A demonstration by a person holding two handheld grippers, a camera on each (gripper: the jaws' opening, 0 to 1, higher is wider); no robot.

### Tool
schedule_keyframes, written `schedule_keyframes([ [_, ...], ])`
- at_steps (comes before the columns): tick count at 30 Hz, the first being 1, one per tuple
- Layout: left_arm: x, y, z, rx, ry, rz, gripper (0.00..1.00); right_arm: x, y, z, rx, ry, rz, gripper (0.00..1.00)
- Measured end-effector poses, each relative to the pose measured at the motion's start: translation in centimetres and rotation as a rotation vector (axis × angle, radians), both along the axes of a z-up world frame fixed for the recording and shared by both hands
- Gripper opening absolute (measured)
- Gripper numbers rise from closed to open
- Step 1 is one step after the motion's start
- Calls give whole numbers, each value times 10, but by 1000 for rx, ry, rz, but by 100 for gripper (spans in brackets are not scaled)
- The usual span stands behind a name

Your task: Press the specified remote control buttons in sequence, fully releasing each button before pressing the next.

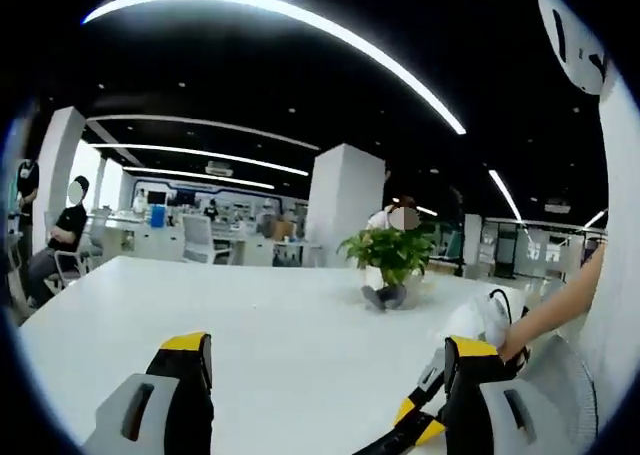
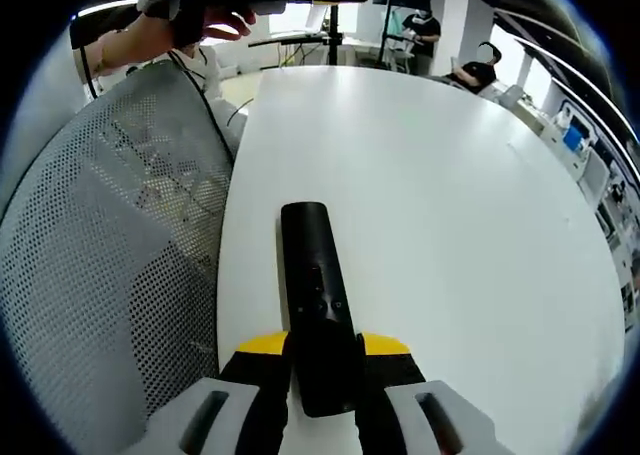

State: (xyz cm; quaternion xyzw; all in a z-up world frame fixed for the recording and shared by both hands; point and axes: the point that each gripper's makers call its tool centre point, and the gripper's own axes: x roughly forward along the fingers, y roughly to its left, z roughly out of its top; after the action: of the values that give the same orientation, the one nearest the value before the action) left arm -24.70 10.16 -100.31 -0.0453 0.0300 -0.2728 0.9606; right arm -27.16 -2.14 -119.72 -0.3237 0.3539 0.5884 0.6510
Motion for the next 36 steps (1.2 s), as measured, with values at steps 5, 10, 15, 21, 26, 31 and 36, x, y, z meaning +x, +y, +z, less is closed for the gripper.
schedule_keyframes([
  [5,-3,0,-7,-16,6,46,100,0,0,0,4,0,0,22],
  [10,-2,8,-14,43,1,127,100,0,1,0,14,-3,-17,22],
  [15,0,22,-16,56,-7,180,100,0,1,0,15,-9,-18,22],
  [21,6,38,-27,60,25,240,100,-1,1,0,25,-21,-1,22],
  [26,5,44,-24,48,16,272,100,0,0,0,22,-10,18,21],
  [31,5,48,-25,45,21,290,100,1,0,1,6,24,46,21],
  [36,5,51,-26,43,25,301,100,5,1,0,-3,35,71,21],
])
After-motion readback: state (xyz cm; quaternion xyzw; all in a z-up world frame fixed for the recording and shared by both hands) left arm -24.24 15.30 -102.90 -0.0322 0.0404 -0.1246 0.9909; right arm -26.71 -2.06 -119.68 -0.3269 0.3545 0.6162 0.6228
